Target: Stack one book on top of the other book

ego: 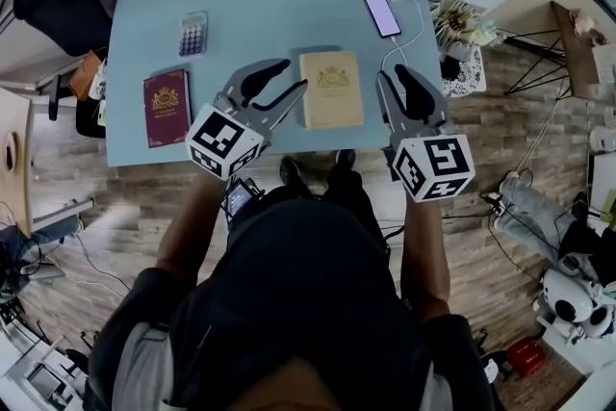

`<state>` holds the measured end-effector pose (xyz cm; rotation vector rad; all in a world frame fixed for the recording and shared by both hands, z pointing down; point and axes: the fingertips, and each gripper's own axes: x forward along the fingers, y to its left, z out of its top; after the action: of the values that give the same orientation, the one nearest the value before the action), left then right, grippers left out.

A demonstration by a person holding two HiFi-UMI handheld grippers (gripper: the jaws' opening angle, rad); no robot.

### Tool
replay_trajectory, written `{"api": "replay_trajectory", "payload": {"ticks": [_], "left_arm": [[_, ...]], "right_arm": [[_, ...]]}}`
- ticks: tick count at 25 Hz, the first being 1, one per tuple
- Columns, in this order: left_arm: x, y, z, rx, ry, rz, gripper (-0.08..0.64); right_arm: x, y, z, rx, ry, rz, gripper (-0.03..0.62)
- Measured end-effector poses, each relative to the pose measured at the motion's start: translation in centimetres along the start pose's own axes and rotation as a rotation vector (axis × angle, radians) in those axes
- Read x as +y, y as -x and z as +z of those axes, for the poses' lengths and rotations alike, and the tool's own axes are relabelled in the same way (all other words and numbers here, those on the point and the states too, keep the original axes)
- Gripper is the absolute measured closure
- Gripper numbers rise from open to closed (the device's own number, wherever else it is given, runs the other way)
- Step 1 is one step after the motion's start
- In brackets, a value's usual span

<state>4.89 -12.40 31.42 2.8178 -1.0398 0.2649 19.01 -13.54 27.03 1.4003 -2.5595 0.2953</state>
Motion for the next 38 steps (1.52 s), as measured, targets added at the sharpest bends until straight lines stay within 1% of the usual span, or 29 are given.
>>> {"api": "replay_trajectory", "payload": {"ticks": [5, 13, 19, 26, 34, 38], "left_arm": [[0.8, -1.1, -1.2, 0.020, 0.030, 0.019, 0.347], [3.2, -3.3, -3.0, 0.060, 0.093, 0.102, 0.347], [4.4, -5.1, -5.8, 0.108, 0.155, 0.152, 0.347], [5.2, -6.8, -9.7, 0.165, 0.218, 0.182, 0.347], [5.9, -8.0, -15.3, 0.233, 0.302, 0.224, 0.347], [6.1, -8.5, -18.0, 0.271, 0.342, 0.239, 0.347]], "right_arm": [[-1.2, -1.7, -0.8, 0.022, -0.008, 0.017, 0.491], [-3.2, -5.0, -2.4, 0.076, -0.033, 0.080, 0.489], [-4.6, -7.5, -4.5, 0.132, -0.052, 0.125, 0.489], [-5.7, -10.1, -8.4, 0.211, -0.076, 0.155, 0.489], [-6.7, -12.4, -14.0, 0.323, -0.106, 0.171, 0.489], [-7.0, -13.3, -17.1, 0.380, -0.136, 0.180, 0.489]]}}
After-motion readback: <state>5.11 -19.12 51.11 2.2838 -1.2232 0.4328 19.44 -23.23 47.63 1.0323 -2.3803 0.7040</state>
